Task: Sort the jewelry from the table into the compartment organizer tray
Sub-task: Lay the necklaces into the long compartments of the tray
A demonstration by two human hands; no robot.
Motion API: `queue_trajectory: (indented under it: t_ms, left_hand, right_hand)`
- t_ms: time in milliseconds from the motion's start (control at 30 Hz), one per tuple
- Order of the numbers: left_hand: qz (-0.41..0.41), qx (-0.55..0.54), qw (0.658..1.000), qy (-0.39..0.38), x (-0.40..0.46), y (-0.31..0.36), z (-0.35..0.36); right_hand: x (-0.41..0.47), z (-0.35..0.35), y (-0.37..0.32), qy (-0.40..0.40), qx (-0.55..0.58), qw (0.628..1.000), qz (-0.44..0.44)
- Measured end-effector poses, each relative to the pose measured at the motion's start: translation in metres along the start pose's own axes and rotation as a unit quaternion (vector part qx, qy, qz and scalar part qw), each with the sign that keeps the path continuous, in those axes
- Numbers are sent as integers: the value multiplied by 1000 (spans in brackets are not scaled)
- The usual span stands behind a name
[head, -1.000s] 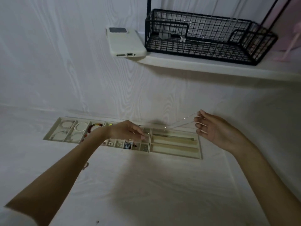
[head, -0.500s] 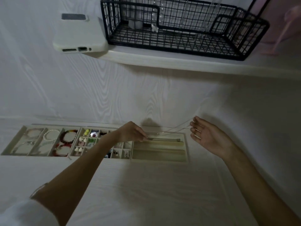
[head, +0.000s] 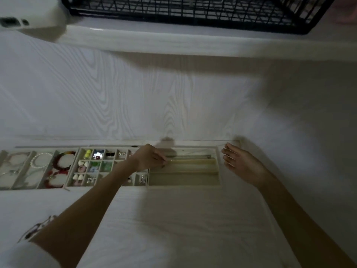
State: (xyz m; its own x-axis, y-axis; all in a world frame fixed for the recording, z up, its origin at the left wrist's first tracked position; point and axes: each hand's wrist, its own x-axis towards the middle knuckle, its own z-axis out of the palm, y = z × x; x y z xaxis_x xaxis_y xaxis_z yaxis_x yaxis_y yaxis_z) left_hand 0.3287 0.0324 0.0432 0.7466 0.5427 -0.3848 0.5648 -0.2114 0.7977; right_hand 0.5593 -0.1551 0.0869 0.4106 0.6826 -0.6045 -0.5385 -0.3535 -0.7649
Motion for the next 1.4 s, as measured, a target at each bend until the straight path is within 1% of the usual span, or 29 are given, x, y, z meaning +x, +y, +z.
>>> queue_trajectory:
  t_ms: [67, 100, 167, 300, 367, 467, 567, 700, 767, 833, 933, 1067, 1100, 1233, 1333, 1400]
  left_hand:
    - [-7, 49, 998, 34, 1, -2, 2]
    - [-9, 114, 992, 50, -1, -1, 2]
    - [-16, 249, 966, 71, -6, 1, 2]
    - [-1, 364, 928, 83, -9, 0, 1]
    - [7, 406, 910, 81, -8, -3, 2]
    - [12, 460, 884, 76, -6, -4, 3]
    - [24, 505, 861, 55, -3, -3, 4]
    - [38, 526, 848, 50, -1, -3, 6]
    - [44, 522, 850, 52, 0, -2, 5]
    - [35, 535, 843, 39, 0, 1, 4]
    - [3, 543, 840, 25, -1, 4, 1]
    - [-21, 548, 836, 20, -1, 12, 1]
    - [-23, 557, 830, 18, -1, 15, 3]
    - [-27, 597, 801, 25, 3, 20, 8]
    - [-36, 601, 798, 29, 5, 21, 9]
    - [-38, 600, 799, 30, 6, 21, 10]
  right_hand:
    - [3, -3, 4, 5, -21, 1000, 0]
    - [4, -4, 6, 7, -34, 999, -4]
    - [6, -6, 10, 9, -70, 997, -16]
    - [11, -6, 17, 11, -125, 992, -25]
    - [15, -7, 21, 12, -144, 989, -20]
    - [19, -10, 26, 28, -208, 977, -25]
    - [21, -12, 26, 54, -287, 955, -50]
    - [23, -15, 27, 68, -378, 920, -78]
    - [27, -16, 29, 79, -417, 899, -106]
    - [32, -17, 32, 93, -465, 872, -124]
    - [38, -15, 35, 109, -529, 832, -124]
    - [43, -5, 39, 134, -579, 794, -127]
    - [44, -3, 39, 139, -597, 779, -129]
    - [46, 6, 39, 153, -682, 700, -144]
    - [48, 10, 39, 164, -724, 651, -156]
    - [48, 12, 41, 167, -742, 626, -169]
